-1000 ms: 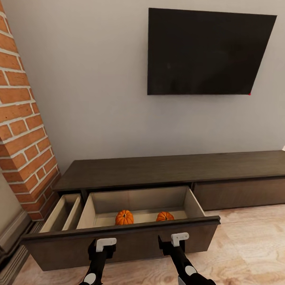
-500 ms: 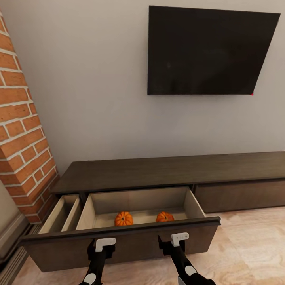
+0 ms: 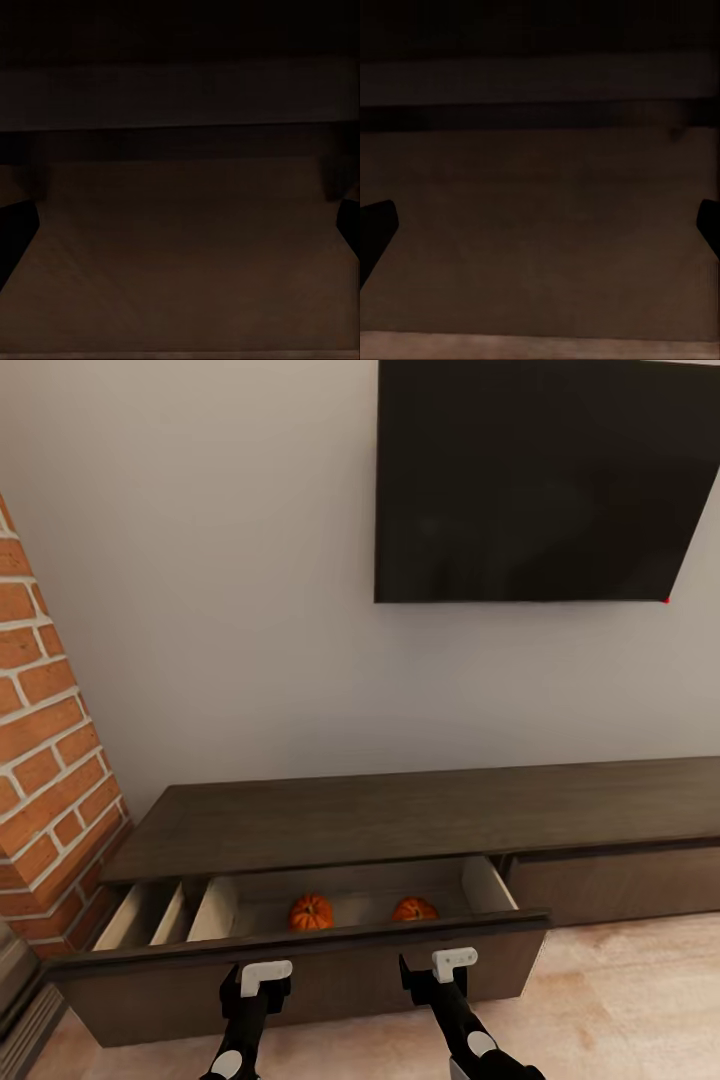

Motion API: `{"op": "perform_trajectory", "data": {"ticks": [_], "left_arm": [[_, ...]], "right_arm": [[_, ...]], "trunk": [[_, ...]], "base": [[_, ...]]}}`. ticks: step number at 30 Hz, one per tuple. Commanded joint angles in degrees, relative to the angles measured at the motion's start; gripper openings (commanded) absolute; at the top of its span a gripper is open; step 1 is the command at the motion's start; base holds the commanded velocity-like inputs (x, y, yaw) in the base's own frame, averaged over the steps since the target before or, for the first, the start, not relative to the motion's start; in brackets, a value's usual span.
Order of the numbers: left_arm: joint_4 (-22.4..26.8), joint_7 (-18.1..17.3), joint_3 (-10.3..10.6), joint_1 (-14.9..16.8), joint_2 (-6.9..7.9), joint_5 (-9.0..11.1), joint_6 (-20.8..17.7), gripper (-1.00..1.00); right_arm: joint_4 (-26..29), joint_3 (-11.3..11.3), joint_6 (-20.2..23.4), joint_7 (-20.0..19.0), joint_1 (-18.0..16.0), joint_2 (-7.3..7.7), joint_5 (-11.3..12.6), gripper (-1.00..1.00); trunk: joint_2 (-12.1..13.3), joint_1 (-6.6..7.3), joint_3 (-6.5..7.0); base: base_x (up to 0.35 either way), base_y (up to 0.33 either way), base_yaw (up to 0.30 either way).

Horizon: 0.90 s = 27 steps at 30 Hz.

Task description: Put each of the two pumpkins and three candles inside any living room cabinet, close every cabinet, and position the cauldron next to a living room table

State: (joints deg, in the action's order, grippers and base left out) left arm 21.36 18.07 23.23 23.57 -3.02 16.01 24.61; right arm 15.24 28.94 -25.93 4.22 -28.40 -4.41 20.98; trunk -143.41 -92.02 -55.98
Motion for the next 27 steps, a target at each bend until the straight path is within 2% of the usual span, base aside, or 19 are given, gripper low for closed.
{"op": "perform_trajectory", "data": {"ticks": [1,14,21,27], "left_arm": [[0.0,0.3,0.6,0.1,0.03,0.2,0.2,1.0],[0.0,0.3,0.6,0.1,0.03,0.2,0.2,1.0],[0.0,0.3,0.6,0.1,0.03,0.2,0.2,1.0],[0.0,0.3,0.6,0.1,0.03,0.2,0.2,1.0]], "right_arm": [[0.0,0.5,-0.2,0.4,0.0,0.01,0.2,1.0],[0.0,0.5,-0.2,0.4,-0.1,0.01,0.2,1.0],[0.0,0.5,-0.2,0.4,-0.1,0.01,0.2,1.0],[0.0,0.5,-0.2,0.4,-0.1,0.01,0.2,1.0]], "trunk": [[0.0,-0.02,-0.05],[0.0,-0.02,-0.05],[0.0,-0.02,-0.05],[0.0,-0.02,-0.05]], "base": [[0.321,0.0,0.0],[0.293,0.0,0.0],[0.083,0.0,0.0],[0.215,0.0,0.0]]}}
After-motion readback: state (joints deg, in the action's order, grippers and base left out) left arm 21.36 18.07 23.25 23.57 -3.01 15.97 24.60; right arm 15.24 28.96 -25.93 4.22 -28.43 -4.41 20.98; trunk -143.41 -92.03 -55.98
